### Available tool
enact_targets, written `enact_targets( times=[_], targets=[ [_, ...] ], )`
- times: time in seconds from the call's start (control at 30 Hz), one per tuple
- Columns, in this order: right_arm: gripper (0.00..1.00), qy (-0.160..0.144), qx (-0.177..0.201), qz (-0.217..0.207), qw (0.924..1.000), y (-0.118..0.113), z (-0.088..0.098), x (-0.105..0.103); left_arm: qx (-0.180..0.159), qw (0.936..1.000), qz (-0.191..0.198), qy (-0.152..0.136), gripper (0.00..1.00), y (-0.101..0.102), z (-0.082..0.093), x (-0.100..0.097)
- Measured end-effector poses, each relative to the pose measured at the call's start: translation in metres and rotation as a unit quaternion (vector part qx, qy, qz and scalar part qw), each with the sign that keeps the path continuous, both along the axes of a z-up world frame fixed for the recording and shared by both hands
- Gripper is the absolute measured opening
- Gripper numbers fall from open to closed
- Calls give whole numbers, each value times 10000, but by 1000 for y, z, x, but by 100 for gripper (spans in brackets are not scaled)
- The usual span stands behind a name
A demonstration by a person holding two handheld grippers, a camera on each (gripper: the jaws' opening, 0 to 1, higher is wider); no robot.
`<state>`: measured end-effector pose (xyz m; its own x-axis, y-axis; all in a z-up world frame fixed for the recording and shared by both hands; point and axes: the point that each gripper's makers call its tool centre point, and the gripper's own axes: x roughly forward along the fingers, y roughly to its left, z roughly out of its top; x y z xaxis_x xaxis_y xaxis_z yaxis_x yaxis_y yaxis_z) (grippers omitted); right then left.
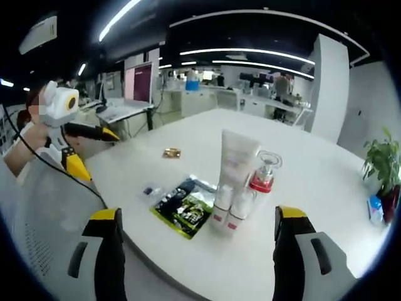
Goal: Arrange the skincare products in the storage area until every visible bottle or jar stands upright without overlapping.
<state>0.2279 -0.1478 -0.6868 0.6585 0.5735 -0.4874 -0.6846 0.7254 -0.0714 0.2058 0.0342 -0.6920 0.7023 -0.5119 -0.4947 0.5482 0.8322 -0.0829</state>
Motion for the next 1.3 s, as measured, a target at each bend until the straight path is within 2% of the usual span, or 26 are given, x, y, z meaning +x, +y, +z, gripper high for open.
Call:
enact_targets(
  times=[0.07,0.2,0.37,0.67,0.77,0.9,1.07,1.17,1.3],
  targets=[
    [100,-12,17,-3,10000,-1,0,1,7,10000,10,39,99,0,-1,1],
    [100,42,80,1,10000,-1,-1,2,-52,9999,-43,77,99,-3,-2,0],
    [100,76,59,1,10000,-2,-3,3,37,9998,-101,182,99,-2,-6,0],
    [100,164,134,0,9998,0,-7,5,200,9995,-90,212,99,13,-10,16],
    [100,178,146,43,9997,2,-8,5,332,9986,-155,379,94,20,-20,23],
    [100,275,157,86,9995,4,-13,5,382,9985,-231,305,92,23,-22,35],
    [100,345,162,83,9992,6,-15,4,473,9981,-223,325,81,30,-30,52],
    [100,385,178,116,9990,8,-15,3,444,9969,-322,560,76,30,-41,54],
    [100,415,196,96,9989,6,-14,5,513,9964,-292,602,72,33,-49,61]
  ],
)
